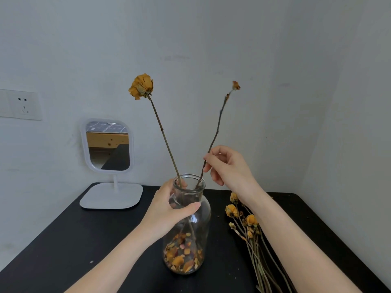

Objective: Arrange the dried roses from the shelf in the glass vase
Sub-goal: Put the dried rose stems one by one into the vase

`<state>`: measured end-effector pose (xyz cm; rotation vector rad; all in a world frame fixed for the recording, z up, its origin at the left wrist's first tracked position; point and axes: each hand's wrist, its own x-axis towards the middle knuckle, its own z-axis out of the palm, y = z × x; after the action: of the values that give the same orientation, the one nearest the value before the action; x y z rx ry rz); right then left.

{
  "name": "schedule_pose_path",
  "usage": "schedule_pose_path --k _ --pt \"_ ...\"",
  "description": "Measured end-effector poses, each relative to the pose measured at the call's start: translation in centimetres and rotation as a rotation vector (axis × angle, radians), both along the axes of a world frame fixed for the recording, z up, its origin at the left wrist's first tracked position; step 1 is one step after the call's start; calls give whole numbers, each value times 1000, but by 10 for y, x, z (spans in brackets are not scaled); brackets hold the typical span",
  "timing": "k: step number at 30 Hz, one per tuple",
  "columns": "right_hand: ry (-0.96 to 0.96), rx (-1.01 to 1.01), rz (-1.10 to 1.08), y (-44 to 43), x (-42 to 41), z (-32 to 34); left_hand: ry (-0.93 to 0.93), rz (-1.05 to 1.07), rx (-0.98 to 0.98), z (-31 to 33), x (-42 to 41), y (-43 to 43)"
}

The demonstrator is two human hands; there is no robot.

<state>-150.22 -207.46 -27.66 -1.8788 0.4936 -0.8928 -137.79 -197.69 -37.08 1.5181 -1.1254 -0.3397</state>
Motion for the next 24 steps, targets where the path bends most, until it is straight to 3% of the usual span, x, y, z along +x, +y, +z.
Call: schedule_pose_path --k 13,18,21,24 --pt "71 5 -14 -4 -4 -9 83 24 82 6 -12 14" --pt "62 55 -55 -12 -25 -17 -14 366 -243 -10 -56 54" --pt "124 102 -118 -23 -48 -36 -94 234 -305 -29 -93 60" --pt "209 140 -205 -39 -79 -59 -156 9 -133 -43 -116 42"
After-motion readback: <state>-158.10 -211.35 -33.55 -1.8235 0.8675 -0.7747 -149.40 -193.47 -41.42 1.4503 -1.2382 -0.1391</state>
